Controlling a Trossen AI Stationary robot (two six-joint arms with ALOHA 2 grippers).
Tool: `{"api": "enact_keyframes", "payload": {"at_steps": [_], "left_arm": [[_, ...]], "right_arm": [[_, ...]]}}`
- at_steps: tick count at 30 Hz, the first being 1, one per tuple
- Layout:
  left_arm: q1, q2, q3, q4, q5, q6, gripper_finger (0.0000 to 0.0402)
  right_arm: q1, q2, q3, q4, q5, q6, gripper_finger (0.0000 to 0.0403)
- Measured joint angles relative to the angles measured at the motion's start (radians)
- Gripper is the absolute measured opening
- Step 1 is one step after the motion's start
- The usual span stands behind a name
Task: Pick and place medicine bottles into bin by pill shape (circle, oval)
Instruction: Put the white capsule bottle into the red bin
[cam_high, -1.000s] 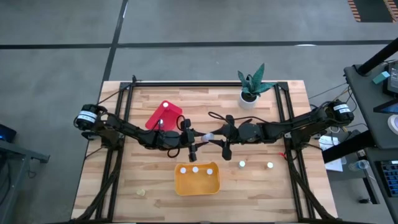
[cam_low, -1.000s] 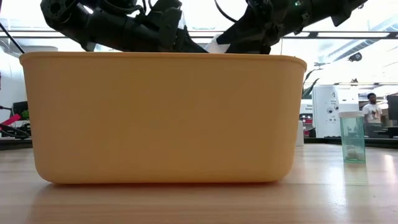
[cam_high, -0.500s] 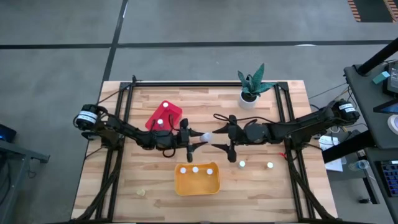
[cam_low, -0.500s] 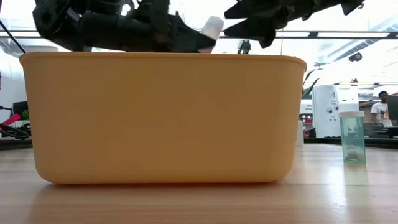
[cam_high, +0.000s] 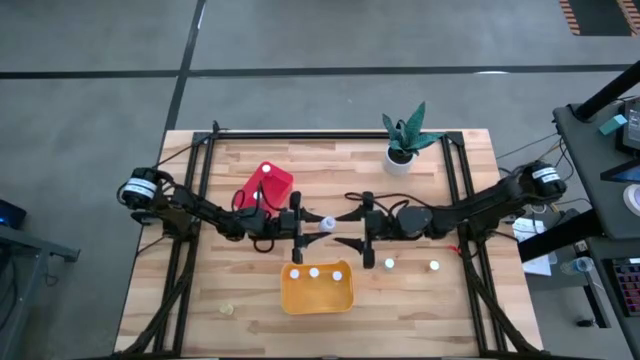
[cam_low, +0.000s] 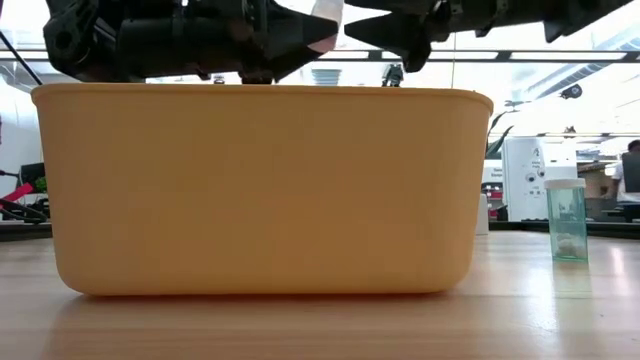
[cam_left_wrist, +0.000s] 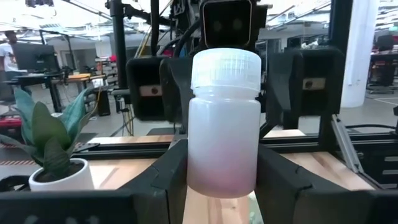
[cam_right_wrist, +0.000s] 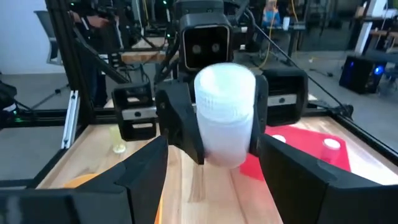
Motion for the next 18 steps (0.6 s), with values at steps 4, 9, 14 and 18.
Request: {"api": "enact_keyframes", "payload": {"at_steps": [4,9,14,18], "left_arm": [[0.000,0.000,0.000,0.002,0.006,0.000,0.0125],[-0.004,0.000,0.000,0.014,0.014,0.000,0.0125],[-0.004,0.000,0.000,0.021,0.015,0.000,0.0125],[-0.004,0.000,0.000,0.019,0.015,0.000,0.0125]], "right_arm": [[0.000,0.062,0.006,0.107,0.014,-0.027,0.0237],[-0.003,0.113,0.011,0.189,0.045,-0.041,0.0237],[-0.003,0.146,0.011,0.244,0.051,-0.059,0.0237],[-0.005,0.157,0.011,0.268,0.051,-0.063,0.0227]]}}
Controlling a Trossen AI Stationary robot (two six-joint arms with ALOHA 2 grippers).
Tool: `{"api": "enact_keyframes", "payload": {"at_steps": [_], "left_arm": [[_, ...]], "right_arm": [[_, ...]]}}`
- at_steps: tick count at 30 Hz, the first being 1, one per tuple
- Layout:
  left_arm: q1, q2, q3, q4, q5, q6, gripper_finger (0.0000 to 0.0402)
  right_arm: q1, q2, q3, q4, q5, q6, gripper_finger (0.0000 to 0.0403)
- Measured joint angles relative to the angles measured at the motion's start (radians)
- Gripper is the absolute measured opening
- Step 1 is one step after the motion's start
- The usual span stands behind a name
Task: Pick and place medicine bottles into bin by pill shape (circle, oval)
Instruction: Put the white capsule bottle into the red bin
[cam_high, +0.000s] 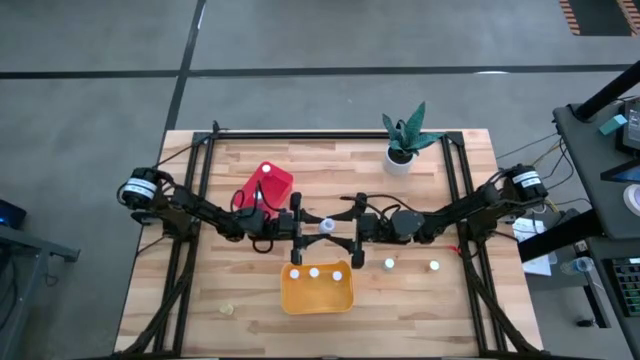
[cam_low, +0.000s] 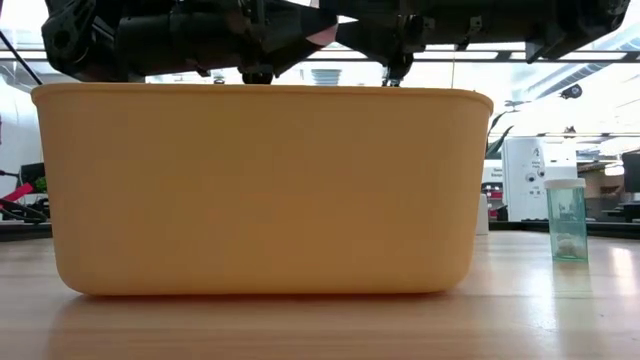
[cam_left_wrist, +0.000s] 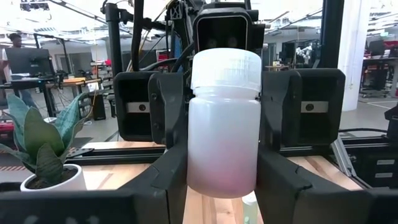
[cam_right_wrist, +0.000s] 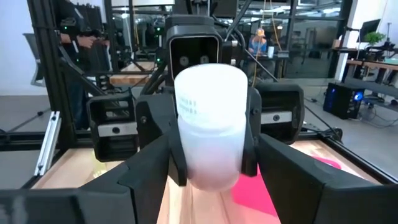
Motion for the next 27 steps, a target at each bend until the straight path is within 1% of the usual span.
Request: {"api": "enact_keyframes", "payload": {"at_steps": [7,15,25,27], "left_arm": [[0.000,0.000,0.000,0.000,-0.001,0.003,0.0136],[0.000,0.000,-0.001,-0.001,-0.009,0.002,0.0135],[0.000,0.000,-0.003,-0.012,-0.012,-0.008,0.0138],[0.000,0.000,-0.003,-0.013,-0.012,-0.010,0.0139]], "right_arm": [[-0.002,-0.001,0.000,0.002,0.000,-0.002,0.0199],[-0.013,-0.001,0.000,0.002,0.000,0.039,0.0171],[-0.013,-0.001,0.000,-0.008,0.003,0.035,0.0122],[-0.013,-0.001,0.000,-0.010,0.002,0.038,0.0117]]}}
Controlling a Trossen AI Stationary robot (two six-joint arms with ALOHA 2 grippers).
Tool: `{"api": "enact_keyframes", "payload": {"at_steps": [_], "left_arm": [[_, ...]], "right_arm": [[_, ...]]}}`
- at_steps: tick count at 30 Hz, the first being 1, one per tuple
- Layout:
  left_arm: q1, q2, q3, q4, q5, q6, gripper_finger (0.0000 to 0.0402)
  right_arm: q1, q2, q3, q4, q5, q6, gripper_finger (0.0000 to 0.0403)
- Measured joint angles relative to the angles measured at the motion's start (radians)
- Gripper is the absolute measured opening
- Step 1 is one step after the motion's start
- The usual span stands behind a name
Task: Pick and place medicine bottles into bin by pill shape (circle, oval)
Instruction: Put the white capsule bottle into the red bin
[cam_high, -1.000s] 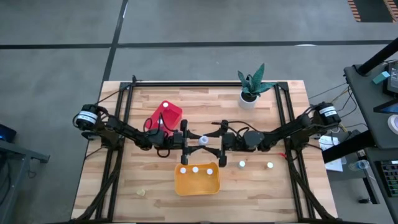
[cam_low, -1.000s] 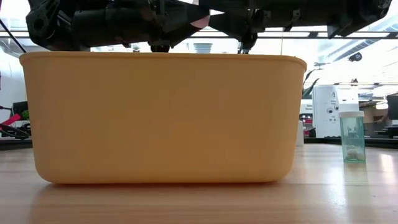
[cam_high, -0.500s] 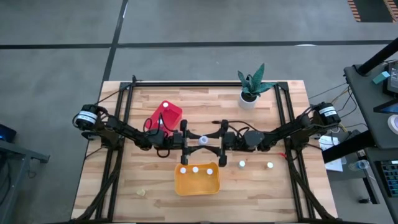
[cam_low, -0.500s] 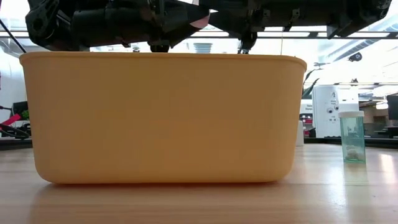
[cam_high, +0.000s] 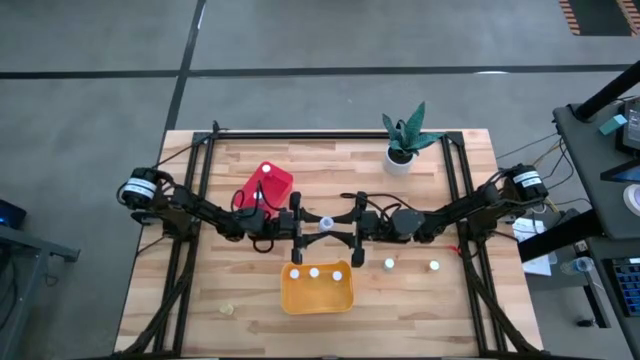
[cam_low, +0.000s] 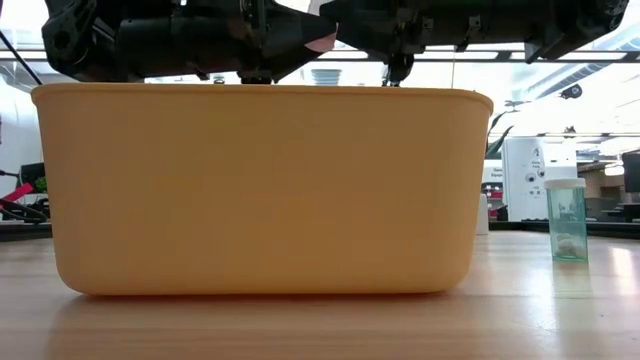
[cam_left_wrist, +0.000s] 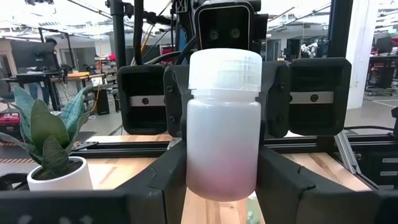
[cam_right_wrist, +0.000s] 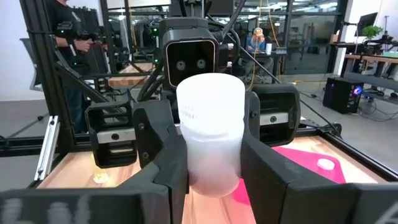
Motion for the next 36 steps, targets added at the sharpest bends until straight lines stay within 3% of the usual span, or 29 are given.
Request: {"api": "enact_keyframes", "payload": {"at_steps": [7,19,29,36], "left_arm": [[0.000,0.000,-0.004,-0.001,-0.004,-0.022,0.0151],[0.000,-0.011,-0.016,-0.036,-0.013,-0.015,0.0259],[0.000,-0.100,-0.027,-0.187,-0.007,-0.019,0.0263],[0.000,-0.160,-0.025,-0.285,-0.023,-0.025,0.0263]], "right_arm": [[0.000,0.000,0.001,-0.013,-0.002,0.007,0.0116],[0.000,0.000,0.001,-0.057,-0.002,0.004,0.0117],[-0.001,-0.010,0.001,-0.126,0.001,0.003,0.0118],[-0.001,-0.040,0.021,-0.361,0.106,0.007,0.0118]]}}
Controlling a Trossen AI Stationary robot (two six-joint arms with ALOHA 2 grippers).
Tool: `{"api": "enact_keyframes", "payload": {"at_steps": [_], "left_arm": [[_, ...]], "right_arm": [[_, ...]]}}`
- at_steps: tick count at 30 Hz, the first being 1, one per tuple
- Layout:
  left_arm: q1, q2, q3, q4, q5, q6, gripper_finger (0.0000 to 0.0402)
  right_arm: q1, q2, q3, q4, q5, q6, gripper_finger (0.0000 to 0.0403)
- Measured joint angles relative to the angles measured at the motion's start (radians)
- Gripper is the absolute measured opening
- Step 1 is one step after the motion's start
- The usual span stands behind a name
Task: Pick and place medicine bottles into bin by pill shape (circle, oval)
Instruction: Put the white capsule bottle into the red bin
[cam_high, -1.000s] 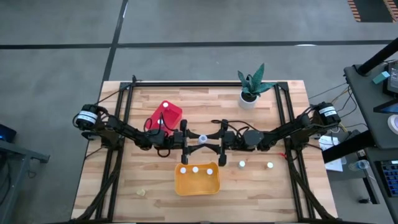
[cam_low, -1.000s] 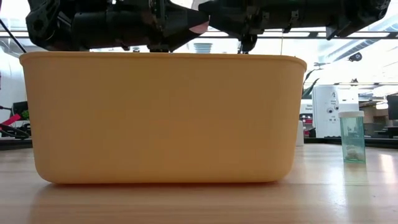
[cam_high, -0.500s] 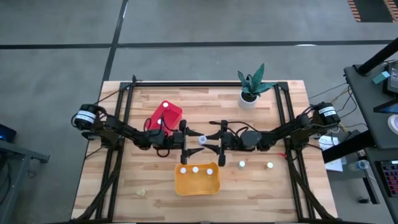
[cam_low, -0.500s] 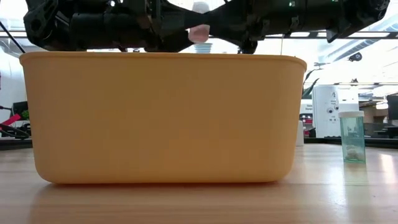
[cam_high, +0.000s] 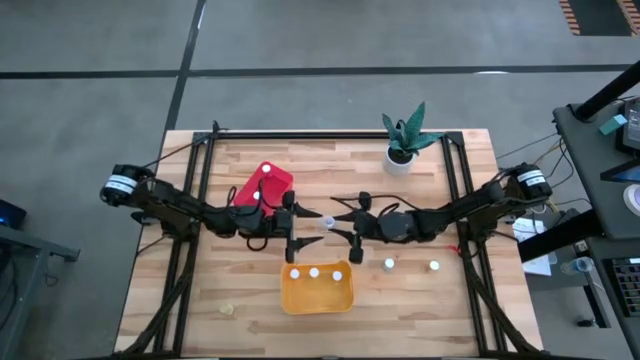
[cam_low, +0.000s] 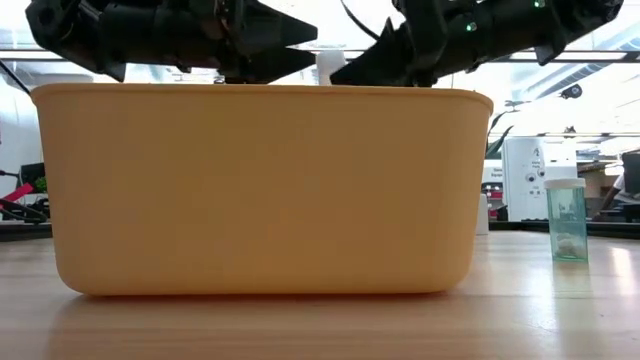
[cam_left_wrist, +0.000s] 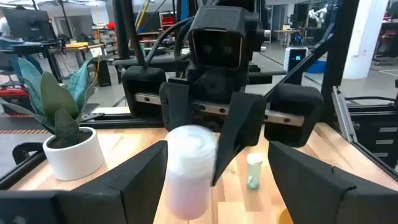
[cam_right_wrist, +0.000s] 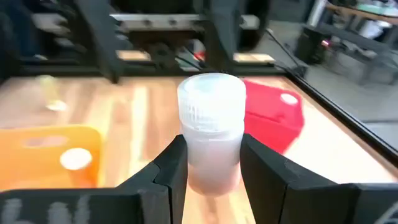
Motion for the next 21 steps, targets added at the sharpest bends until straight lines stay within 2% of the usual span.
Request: {"api": "enact_keyframes", "payload": {"at_steps": [8,13,21], "left_arm": [[0.009,0.037,0.035,-0.007,-0.075,0.000,0.0262],[0.011,0.081,0.070,-0.006,-0.080,0.001,0.0262],[0.011,0.085,0.085,-0.009,-0.099,0.008,0.0262]], "right_arm": [[0.000,-0.006,0.028,-0.070,0.024,0.002,0.0118],[0.000,-0.006,0.028,-0.074,0.024,0.004,0.0118],[0.000,-0.006,0.028,-0.078,0.024,0.004,0.0118]]}}
